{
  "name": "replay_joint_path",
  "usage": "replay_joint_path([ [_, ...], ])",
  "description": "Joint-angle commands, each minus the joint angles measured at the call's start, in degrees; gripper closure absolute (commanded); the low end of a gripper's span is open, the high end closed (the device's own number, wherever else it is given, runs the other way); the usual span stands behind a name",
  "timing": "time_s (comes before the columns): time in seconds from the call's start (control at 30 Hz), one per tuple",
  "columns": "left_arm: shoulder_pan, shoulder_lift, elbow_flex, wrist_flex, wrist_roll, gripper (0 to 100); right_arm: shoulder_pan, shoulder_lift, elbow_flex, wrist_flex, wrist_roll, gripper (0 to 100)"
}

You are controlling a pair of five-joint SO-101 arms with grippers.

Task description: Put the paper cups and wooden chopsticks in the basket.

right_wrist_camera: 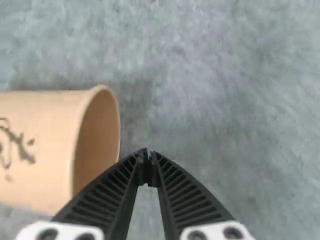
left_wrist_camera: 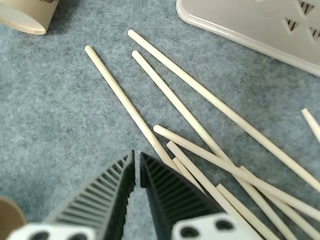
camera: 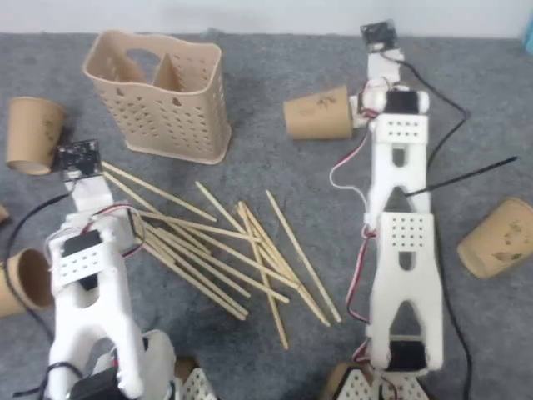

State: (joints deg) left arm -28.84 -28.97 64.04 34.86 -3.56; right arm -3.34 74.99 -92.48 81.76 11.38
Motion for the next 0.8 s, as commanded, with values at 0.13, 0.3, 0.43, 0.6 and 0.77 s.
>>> replay_joint_path([
  [0.13,0.1,-2.4,-0.2,-1.3,-0.1,99,-1.6,-12.0,-3.5,15.7,1.6,99.0],
  [0.3,2.4,-2.5,-0.2,-1.0,0.2,99,-2.2,-18.6,-2.2,21.6,-0.4,99.1],
  [0.43,6.5,-2.5,-1.8,2.4,0.2,99,0.0,-24.0,4.7,21.6,-2.0,99.1],
  [0.6,10.9,-4.0,-9.0,11.1,-0.1,98,2.7,-36.4,25.8,21.4,-2.1,99.1],
  [0.77,20.7,-11.4,-19.6,21.3,0.0,98,2.9,-48.5,49.7,20.8,-2.3,99.1],
])
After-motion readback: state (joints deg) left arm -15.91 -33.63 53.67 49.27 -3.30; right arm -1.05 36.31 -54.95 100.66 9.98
